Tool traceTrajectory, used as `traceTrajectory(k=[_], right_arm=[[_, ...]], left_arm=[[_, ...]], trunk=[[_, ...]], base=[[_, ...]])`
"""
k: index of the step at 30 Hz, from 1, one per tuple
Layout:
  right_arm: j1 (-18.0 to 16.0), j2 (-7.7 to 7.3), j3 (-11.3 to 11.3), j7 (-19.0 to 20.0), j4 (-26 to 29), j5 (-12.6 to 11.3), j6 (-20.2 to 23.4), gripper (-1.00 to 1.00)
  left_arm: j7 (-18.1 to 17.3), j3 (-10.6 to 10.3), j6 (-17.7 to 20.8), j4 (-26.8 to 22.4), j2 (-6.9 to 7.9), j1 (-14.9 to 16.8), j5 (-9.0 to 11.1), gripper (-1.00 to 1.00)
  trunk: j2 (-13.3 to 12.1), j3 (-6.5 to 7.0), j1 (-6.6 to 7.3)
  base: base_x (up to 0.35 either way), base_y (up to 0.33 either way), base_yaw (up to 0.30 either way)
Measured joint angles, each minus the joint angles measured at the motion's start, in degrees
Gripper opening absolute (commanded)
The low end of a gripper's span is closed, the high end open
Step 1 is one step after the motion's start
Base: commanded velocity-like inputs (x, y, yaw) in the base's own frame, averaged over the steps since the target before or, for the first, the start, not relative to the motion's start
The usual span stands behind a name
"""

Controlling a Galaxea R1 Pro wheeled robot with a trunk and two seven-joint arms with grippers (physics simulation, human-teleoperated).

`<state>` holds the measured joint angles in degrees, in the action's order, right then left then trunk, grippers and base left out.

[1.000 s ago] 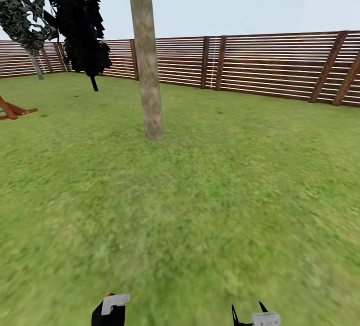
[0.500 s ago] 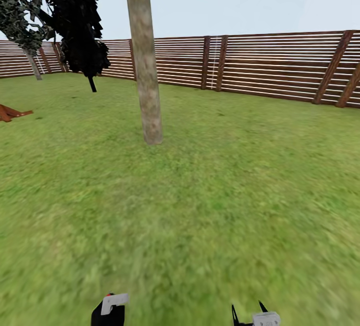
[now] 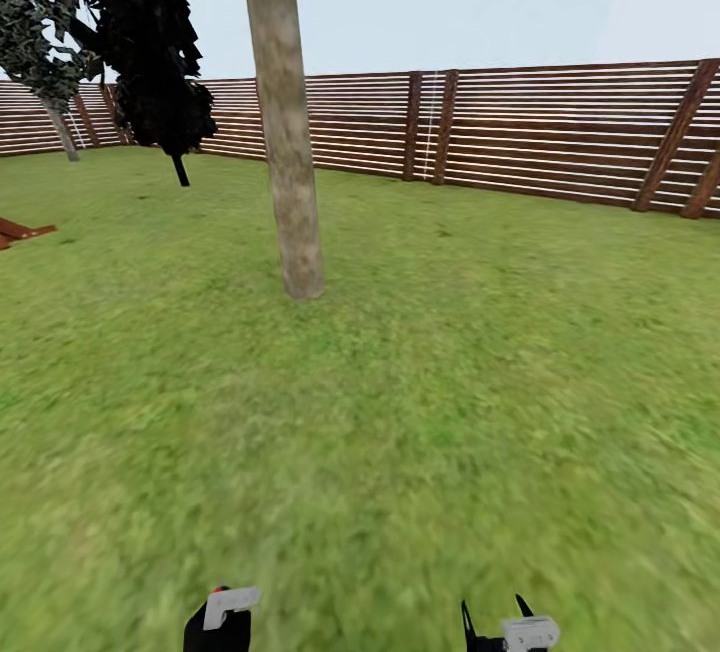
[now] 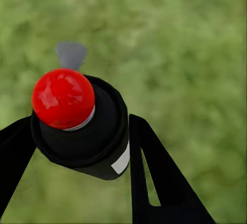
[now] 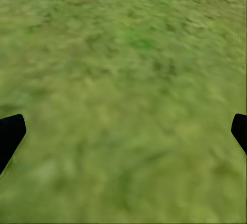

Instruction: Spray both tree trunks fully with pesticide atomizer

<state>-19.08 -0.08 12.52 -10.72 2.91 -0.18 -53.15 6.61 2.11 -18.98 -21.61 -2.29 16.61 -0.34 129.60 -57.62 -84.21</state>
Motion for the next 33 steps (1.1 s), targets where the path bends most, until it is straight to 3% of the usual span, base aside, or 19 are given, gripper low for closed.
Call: traceTrajectory(k=[6,17,24,33], right_arm=[[0.0,-0.80,0.2,0.1,2.1,0.0,0.2,1.00],[0.0,-0.71,0.0,-0.2,2.0,-0.2,0.3,1.00],[0.0,-0.54,0.1,-0.1,1.9,0.0,0.3,1.00],[0.0,-0.79,0.1,-0.1,2.0,0.0,0.2,1.00]], left_arm=[[0.0,0.0,0.0,0.0,0.03,0.0,0.0,-1.00],[-0.1,0.0,0.0,0.0,-0.02,0.0,0.0,-1.00],[-0.1,-0.1,0.1,0.2,-0.17,0.0,0.0,-1.00],[0.1,0.0,0.1,0.3,-0.09,0.0,0.1,-1.00]], trunk=[[0.0,0.00,0.00],[0.0,-0.49,0.00],[0.0,-0.97,0.00],[0.0,-1.03,0.00]], base=[[0.341,0.000,0.000],[0.341,0.009,0.151],[0.310,0.153,0.164],[0.291,0.188,0.007]])
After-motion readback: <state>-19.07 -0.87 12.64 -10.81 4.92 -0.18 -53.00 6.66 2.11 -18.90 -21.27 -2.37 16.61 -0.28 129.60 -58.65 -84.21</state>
